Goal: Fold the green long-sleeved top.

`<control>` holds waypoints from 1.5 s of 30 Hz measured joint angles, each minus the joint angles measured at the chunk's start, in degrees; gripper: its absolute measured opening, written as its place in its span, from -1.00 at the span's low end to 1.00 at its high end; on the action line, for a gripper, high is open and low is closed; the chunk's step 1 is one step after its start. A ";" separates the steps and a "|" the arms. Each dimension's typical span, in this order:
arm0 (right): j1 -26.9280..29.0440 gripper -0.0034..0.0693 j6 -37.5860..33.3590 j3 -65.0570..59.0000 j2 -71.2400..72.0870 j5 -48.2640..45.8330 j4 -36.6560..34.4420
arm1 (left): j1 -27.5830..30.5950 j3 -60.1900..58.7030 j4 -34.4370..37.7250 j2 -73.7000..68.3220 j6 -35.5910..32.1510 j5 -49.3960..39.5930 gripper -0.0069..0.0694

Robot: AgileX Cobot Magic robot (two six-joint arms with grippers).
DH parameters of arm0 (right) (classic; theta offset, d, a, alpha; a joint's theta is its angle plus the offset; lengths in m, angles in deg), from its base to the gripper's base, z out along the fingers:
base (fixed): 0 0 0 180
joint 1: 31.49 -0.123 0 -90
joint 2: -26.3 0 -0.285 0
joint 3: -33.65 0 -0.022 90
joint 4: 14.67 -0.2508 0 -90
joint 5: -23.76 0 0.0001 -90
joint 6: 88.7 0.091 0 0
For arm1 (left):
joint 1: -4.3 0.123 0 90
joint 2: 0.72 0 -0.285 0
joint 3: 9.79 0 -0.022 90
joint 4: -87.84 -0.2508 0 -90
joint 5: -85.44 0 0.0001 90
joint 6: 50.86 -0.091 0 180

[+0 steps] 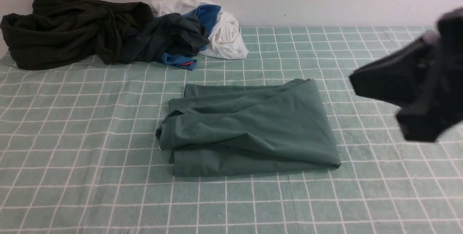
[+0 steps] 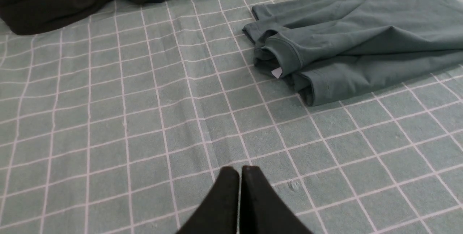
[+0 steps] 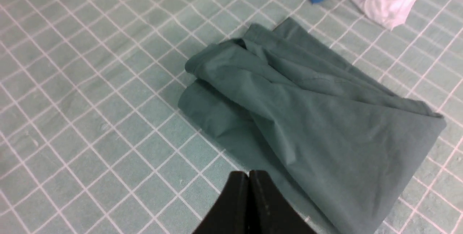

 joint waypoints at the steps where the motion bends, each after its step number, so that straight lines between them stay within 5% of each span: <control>1: 0.00 -0.94 0.01 -0.58 1.37 0.72 0.00 | 0.00 0.00 0.00 0.00 0.00 0.00 -0.83; 8: 0.00 -0.94 0.39 -16.84 20.45 14.13 0.00 | 0.00 0.00 0.00 0.00 0.00 0.00 -0.83; 16: 0.00 -0.94 0.39 -26.83 34.55 16.14 -0.58 | 0.00 0.00 0.00 0.00 0.00 0.00 -0.83; 22: 0.00 -0.94 0.39 -31.26 38.53 18.20 -0.63 | 0.00 0.00 0.00 0.00 0.00 0.00 -0.83; 29: 1.05 -0.94 0.63 -41.76 40.70 32.93 -1.32 | 0.00 0.00 0.00 0.00 0.00 0.00 -0.83; 35: 13.63 -0.94 2.87 -54.90 46.97 41.45 -1.50 | 0.00 0.00 0.00 0.00 0.00 0.00 -0.83; 40: 31.46 -0.94 12.50 -63.92 53.84 39.62 2.48 | 0.00 0.00 0.00 0.00 0.00 0.00 -0.83; 45: 38.55 -0.94 16.72 -64.55 54.52 35.51 6.50 | 0.00 -0.04 0.01 0.00 0.00 0.00 -0.83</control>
